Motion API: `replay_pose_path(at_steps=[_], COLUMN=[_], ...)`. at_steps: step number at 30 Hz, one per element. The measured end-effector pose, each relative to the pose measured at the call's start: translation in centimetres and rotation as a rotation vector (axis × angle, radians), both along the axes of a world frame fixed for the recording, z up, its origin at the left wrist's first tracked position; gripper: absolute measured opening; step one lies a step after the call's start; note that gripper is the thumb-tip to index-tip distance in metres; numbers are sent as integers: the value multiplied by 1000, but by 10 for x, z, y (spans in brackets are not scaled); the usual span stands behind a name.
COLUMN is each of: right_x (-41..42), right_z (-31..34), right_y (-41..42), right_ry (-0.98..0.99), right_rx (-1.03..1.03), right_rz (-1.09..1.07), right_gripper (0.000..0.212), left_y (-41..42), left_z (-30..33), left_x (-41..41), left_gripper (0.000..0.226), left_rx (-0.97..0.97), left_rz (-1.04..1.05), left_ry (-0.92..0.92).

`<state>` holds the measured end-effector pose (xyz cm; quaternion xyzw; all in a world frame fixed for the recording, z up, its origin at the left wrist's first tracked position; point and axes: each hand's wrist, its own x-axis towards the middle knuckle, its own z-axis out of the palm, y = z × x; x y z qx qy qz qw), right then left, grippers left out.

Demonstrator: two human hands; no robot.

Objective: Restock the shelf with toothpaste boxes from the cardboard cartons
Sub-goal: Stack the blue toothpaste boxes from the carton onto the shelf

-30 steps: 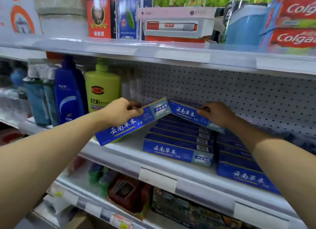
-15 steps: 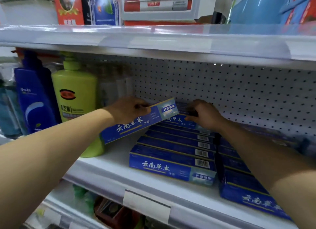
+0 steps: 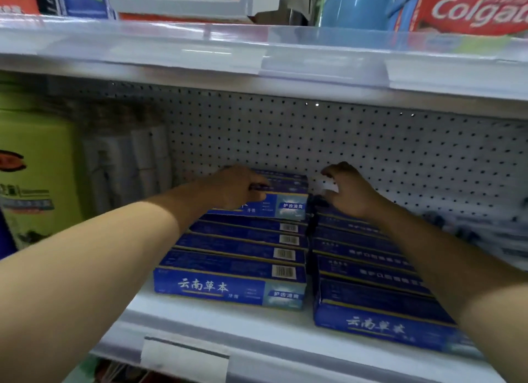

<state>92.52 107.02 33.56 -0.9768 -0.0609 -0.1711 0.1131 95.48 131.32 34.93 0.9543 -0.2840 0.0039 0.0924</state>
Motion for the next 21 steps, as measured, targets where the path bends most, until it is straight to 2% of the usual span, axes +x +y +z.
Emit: replay_pose_path(at_steps=[4,12,21], right_x=[-11,-33,-90], right_z=[-6,-10,5], right_y=[-9,-1,58], right_ry=[33,76,40], right_rx=[12,19,42], right_rz=[-33,-67,47], right_gripper=[56,60,64], left_y=[-13,2,65], left_z=[-14,-13,8], left_x=[3,-20,-85], left_gripper=[49,45,51], left_rx=[116,-48,41], left_rz=[9,15,205], left_ry=[-98,-222,-250])
